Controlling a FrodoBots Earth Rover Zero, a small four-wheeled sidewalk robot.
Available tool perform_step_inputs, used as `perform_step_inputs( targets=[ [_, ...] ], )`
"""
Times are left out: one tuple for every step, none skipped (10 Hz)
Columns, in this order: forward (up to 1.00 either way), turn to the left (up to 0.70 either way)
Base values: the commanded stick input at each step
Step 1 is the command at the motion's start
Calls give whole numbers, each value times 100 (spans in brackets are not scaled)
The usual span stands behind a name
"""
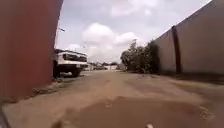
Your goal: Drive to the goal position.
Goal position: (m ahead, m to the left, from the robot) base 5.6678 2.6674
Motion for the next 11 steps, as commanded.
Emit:
perform_step_inputs(
  targets=[
    [70, 0],
    [70, 0],
    [70, 0],
    [70, 0],
    [70, 0],
    [70, 0],
    [70, 0],
    [70, 0],
    [70, 0],
    [70, 0],
    [70, 0]
  ],
)
